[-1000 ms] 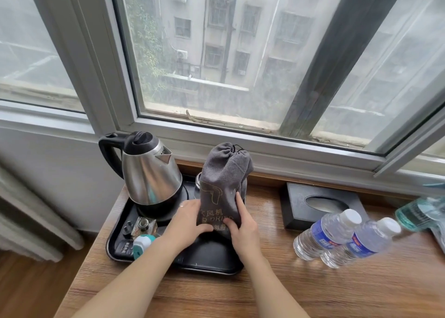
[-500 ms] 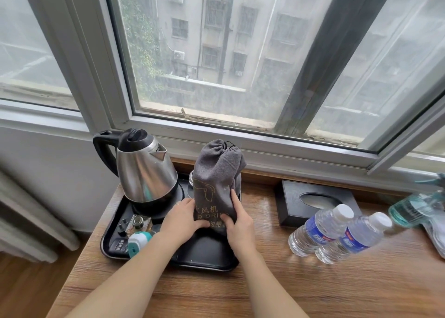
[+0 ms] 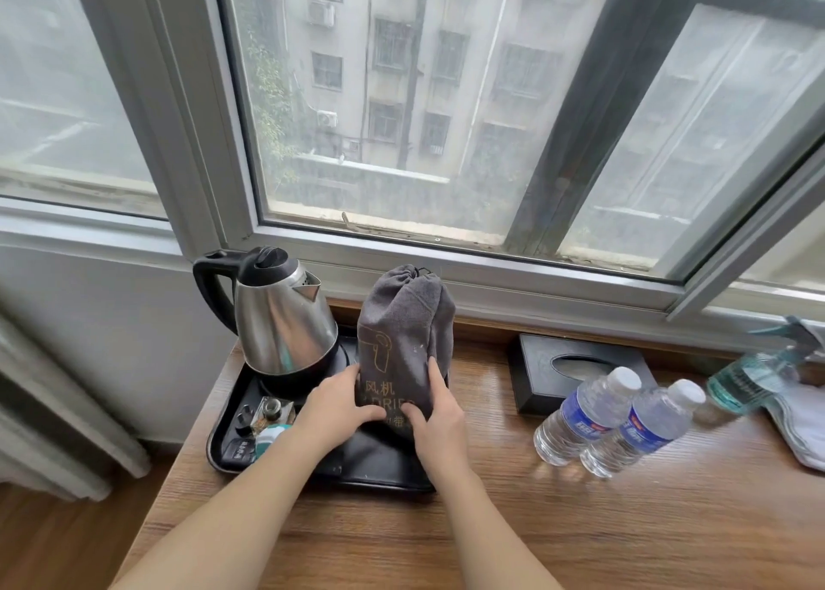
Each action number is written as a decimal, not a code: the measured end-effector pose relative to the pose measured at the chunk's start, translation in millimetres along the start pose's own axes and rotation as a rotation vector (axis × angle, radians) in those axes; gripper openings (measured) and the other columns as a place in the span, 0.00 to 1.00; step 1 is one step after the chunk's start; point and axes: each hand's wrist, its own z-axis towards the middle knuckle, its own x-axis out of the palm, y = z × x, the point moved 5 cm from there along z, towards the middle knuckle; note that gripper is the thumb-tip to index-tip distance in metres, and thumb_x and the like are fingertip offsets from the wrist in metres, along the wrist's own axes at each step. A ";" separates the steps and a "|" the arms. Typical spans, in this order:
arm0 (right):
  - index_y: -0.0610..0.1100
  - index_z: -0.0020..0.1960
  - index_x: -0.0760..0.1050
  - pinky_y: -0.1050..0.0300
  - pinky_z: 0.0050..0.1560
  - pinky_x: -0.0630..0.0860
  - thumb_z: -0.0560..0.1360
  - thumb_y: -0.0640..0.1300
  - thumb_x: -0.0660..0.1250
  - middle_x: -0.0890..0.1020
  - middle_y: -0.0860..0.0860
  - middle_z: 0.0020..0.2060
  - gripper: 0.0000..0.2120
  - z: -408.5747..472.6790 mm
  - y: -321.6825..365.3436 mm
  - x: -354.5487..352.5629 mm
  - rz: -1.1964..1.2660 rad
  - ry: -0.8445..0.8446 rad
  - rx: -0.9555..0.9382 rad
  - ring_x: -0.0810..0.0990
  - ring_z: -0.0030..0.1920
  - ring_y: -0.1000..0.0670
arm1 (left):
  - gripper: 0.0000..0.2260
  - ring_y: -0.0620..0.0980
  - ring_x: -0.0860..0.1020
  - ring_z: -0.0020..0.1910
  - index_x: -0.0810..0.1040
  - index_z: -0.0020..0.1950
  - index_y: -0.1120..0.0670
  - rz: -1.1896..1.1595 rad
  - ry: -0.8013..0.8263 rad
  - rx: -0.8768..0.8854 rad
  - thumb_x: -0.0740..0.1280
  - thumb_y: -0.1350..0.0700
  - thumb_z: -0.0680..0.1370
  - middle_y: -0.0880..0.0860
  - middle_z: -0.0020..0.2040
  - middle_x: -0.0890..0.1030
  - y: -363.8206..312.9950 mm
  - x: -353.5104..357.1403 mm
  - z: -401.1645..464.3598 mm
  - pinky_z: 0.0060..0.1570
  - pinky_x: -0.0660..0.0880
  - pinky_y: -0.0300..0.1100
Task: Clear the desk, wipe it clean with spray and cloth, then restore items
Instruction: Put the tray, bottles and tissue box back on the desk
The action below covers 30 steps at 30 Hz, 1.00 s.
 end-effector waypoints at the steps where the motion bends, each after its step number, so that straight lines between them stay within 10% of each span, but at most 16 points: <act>1: 0.52 0.81 0.60 0.60 0.69 0.67 0.77 0.40 0.73 0.75 0.49 0.71 0.38 -1.6 1.7 -0.5 -0.007 -0.010 -0.010 0.73 0.71 0.49 | 0.31 0.52 0.78 0.60 0.72 0.69 0.47 -0.004 0.003 0.004 0.78 0.44 0.68 0.48 0.62 0.80 0.8 -1.5 -1.5 0.56 0.72 0.43; 11: 0.41 0.65 0.79 0.50 0.59 0.76 0.69 0.40 0.80 0.78 0.44 0.53 0.25 -22.9 38.4 6.4 -0.219 -0.269 -0.335 0.75 0.56 0.44 | 0.31 0.48 0.77 0.61 0.75 0.68 0.50 0.074 0.002 0.057 0.79 0.45 0.67 0.49 0.62 0.80 22.3 -44.9 -14.9 0.60 0.72 0.42; 18: 0.47 0.72 0.73 0.57 0.70 0.66 0.74 0.37 0.70 0.75 0.49 0.65 0.27 -43.7 79.5 89.9 -0.313 0.404 -0.378 0.71 0.66 0.47 | 0.14 0.50 0.72 0.63 0.80 0.60 0.45 0.195 -0.139 0.057 0.71 0.47 0.75 0.45 0.58 0.79 57.7 -86.0 -24.7 0.63 0.69 0.47; 30: 0.46 0.64 0.79 0.58 0.59 0.70 0.74 0.33 0.64 0.81 0.51 0.60 0.21 -37.6 72.3 115.0 -0.380 0.401 -0.330 0.76 0.60 0.48 | 0.10 0.45 0.78 0.55 0.82 0.57 0.44 0.046 -0.045 -0.076 0.70 0.48 0.76 0.43 0.55 0.81 100.4 -86.1 -27.5 0.56 0.72 0.41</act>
